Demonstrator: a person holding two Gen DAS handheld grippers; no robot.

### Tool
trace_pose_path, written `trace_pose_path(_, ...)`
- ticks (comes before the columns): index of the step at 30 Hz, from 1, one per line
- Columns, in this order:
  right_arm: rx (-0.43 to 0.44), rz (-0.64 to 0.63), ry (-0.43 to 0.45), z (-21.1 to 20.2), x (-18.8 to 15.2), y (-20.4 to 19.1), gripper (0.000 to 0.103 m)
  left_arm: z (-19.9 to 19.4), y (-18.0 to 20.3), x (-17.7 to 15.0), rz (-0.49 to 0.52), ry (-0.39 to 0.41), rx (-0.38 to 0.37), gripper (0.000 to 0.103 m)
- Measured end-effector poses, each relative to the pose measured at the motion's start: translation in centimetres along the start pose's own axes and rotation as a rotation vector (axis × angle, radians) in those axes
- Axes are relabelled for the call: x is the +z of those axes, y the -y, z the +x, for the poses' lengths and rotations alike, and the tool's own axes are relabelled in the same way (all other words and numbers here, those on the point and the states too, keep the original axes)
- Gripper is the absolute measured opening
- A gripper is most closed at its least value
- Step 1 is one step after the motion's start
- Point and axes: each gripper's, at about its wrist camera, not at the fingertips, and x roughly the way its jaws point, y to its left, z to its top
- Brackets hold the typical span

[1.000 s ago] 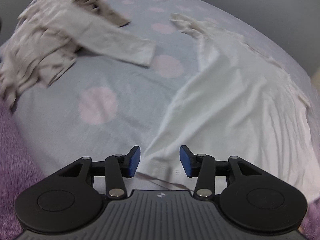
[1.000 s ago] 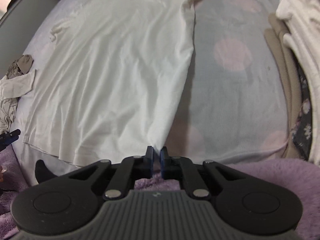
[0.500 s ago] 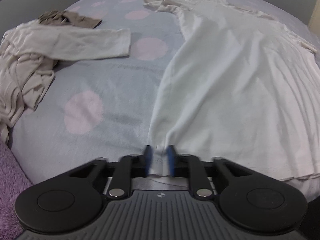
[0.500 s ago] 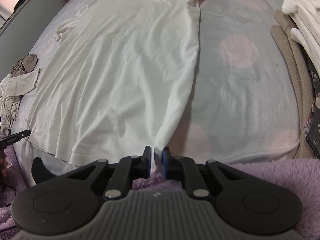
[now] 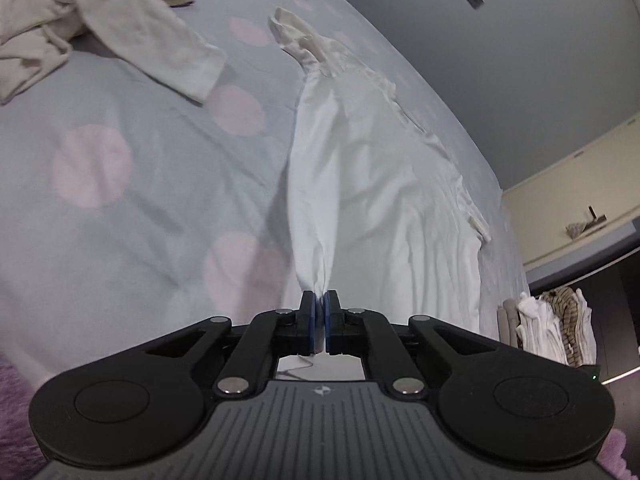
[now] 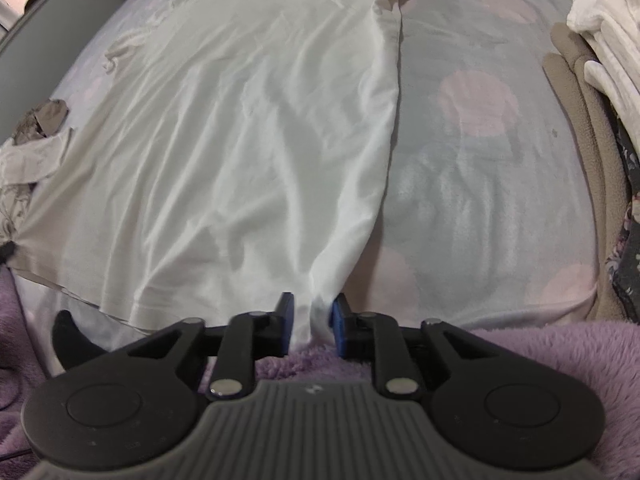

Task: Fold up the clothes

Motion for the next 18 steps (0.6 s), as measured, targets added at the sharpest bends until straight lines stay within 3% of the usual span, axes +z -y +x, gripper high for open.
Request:
trace_pose_path(6, -0.009, 0.028, 0.003, -2.8, 1.2, 0.7, 0.005, -0.4, -2.7, 1.1, -0.118, -0.035, -0.024, 0.002)
trace_pose_path(14, -0.013, 0.076, 0.011, -7.1, 3.0, 1.8, 0.005, 2.4, -2.9, 1.9, -0.009, -0.146, 0.201, 0.002)
trace_pose_path(18, -0.090, 0.007, -0.090, -3.1, 2.0, 2.0, 0.005, 4.4, -3.3, 1.9, 0.016, -0.196, 0.283, 0.003)
